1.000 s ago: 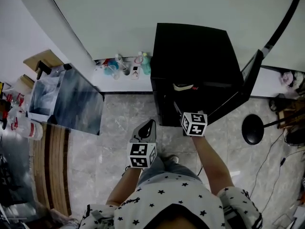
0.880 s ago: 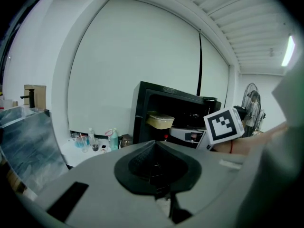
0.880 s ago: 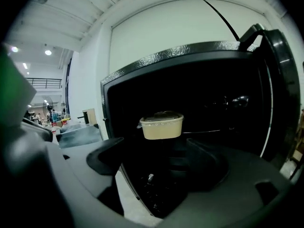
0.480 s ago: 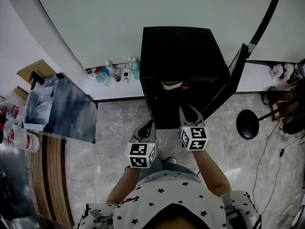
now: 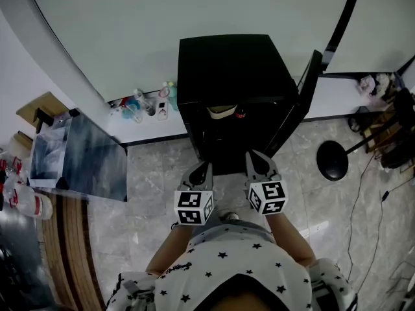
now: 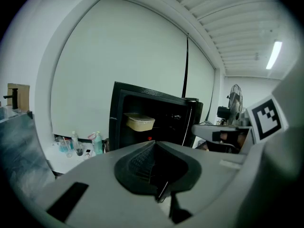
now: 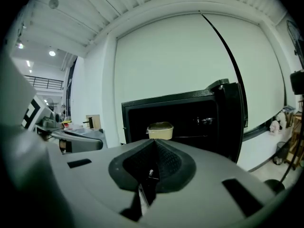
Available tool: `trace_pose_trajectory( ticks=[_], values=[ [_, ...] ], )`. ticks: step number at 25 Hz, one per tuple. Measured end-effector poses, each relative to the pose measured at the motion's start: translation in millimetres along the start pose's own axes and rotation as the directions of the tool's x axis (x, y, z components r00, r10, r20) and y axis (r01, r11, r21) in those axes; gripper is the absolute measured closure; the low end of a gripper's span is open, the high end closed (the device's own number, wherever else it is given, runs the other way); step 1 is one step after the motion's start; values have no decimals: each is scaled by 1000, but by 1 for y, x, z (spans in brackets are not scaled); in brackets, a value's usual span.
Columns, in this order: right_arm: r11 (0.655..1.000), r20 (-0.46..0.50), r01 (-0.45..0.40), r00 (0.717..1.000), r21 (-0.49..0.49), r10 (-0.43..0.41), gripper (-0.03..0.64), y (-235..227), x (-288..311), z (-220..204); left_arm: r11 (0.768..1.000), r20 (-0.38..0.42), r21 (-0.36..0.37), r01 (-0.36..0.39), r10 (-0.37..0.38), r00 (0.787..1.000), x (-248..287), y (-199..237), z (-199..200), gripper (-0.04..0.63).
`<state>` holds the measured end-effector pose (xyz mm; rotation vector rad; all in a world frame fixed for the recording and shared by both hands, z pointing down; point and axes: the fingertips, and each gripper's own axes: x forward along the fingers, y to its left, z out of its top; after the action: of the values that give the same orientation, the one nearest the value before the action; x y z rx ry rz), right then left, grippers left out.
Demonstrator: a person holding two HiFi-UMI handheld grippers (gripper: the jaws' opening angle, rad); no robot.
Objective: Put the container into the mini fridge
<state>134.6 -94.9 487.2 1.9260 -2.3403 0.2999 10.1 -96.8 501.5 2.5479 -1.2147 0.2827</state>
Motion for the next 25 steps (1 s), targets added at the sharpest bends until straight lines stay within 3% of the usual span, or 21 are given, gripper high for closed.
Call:
trace_pose_trajectory(
  ticks=[25],
  values=[
    [998, 9, 14, 1000, 58, -15, 624, -9, -25, -6, 999, -10, 14, 33, -33, 999, 9, -16, -4, 583]
  ],
)
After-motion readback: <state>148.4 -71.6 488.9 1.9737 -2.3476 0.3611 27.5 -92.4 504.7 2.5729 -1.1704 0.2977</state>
